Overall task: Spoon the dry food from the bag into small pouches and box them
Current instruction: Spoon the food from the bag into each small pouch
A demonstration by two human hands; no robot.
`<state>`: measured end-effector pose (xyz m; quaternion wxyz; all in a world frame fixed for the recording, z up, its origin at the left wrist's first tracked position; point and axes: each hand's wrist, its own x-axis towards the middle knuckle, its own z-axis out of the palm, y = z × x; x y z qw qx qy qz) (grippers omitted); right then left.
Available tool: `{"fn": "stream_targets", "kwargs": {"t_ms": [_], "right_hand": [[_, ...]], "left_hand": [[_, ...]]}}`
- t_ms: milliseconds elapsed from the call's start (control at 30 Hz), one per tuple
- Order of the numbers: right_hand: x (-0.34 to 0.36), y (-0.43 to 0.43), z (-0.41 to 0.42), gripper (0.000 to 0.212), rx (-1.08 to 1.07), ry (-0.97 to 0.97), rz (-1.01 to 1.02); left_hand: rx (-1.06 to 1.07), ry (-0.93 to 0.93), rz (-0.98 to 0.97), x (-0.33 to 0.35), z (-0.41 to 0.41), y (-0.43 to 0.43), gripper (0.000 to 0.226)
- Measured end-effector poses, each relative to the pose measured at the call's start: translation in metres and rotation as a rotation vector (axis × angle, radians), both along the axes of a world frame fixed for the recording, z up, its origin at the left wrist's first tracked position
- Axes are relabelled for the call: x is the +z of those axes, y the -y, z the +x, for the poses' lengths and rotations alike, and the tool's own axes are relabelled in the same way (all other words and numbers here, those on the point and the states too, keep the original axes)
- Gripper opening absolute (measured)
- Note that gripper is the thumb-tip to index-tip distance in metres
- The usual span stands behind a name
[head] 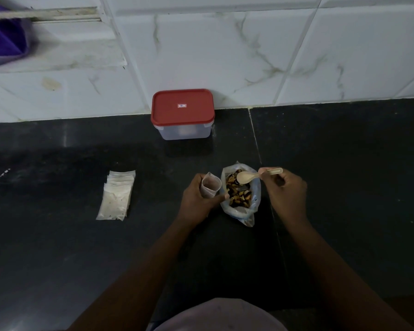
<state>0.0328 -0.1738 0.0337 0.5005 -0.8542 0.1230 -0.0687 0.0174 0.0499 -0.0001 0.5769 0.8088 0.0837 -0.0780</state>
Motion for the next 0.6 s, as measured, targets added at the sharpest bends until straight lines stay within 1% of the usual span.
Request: {"fn": "stream_targets", "kwargs": {"t_ms": [67,133,267,333,400,467,533,600], "right_hand": [[-0.007,0.001,0.000,0.021,0.005,-0.020,-0.080],[-0.011,0.000,0.001,0.025,0.010,-0.018,-0.115],[-0.013,-0.005,0.000,0.019,0.035,0.016,-0.189],[-0.012,-0.008,-0.002,0.016,0.028,0.063,-0.219],[-0.014,-0.008,-0.002,0.015,0.008,0.120,-0.232],[-0.015,-0.010,-0.003,0.011,0.033,0.140,-0.243],[-0.016,-0.014,-0.004,0.011,0.064,0.112,-0.217],[-0.016,-0.019,-0.003,0.010,0.026,0.041,-0.128]], "left_hand": [[-0.022,-0.017,0.015,-0.001,0.000,0.000,0.052],[-0.052,-0.043,0.028,-0.002,0.000,0.001,0.057],[-0.089,-0.068,0.021,-0.002,-0.001,0.003,0.058],[-0.087,-0.054,0.028,-0.005,-0.001,0.005,0.057],[-0.087,-0.044,0.044,-0.008,-0.001,0.006,0.058],[-0.095,-0.054,0.041,-0.009,0.000,0.006,0.059],[-0.111,-0.058,0.034,-0.008,0.001,0.007,0.058],[-0.121,-0.056,0.026,-0.006,0.001,0.007,0.057]]}}
